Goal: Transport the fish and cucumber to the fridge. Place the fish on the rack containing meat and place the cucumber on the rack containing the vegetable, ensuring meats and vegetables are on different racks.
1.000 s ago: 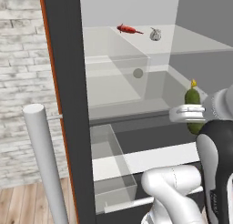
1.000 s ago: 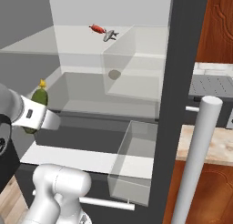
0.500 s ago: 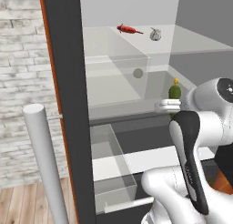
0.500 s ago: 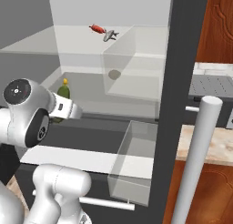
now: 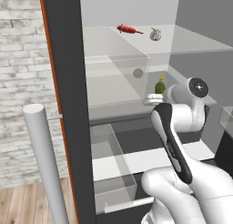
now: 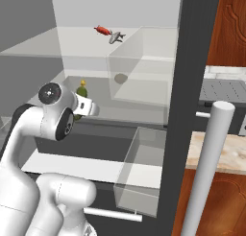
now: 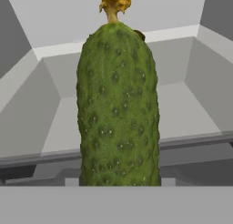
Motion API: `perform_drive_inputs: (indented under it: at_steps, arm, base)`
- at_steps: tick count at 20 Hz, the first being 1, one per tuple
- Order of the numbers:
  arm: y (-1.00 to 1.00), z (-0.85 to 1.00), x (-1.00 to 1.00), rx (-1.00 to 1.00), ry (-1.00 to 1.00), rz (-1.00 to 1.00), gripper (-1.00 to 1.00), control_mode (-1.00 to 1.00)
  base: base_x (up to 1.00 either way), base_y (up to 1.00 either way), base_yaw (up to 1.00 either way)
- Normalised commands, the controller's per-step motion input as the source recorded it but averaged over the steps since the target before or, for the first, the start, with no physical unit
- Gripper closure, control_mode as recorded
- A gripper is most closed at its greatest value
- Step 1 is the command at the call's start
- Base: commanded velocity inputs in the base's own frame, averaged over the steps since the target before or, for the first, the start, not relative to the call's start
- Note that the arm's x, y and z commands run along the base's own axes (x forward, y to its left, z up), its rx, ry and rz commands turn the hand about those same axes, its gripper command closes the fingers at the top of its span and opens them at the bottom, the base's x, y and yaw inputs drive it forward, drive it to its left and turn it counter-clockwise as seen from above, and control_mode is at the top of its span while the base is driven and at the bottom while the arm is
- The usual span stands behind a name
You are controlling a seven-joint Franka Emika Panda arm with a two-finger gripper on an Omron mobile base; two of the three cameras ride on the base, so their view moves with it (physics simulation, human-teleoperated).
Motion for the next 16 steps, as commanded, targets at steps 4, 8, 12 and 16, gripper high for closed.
perform_drive_inputs:
  at_steps: [4,8,12,16]
  arm:
    - [0.00,-0.36,0.99,0.00,-0.01,0.02,1.00,-1.00]
    - [0.00,-0.39,0.94,0.00,0.00,0.00,1.00,-1.00]
    - [0.00,-0.36,0.88,0.00,0.01,0.00,1.00,-1.00]
    - [0.00,-0.29,0.71,0.00,0.00,0.00,1.00,-1.00]
  base:
    - [0.00,0.00,0.00]
    - [0.00,0.00,0.00]
    - [0.00,0.00,0.00]
    - [0.00,0.00,0.00]
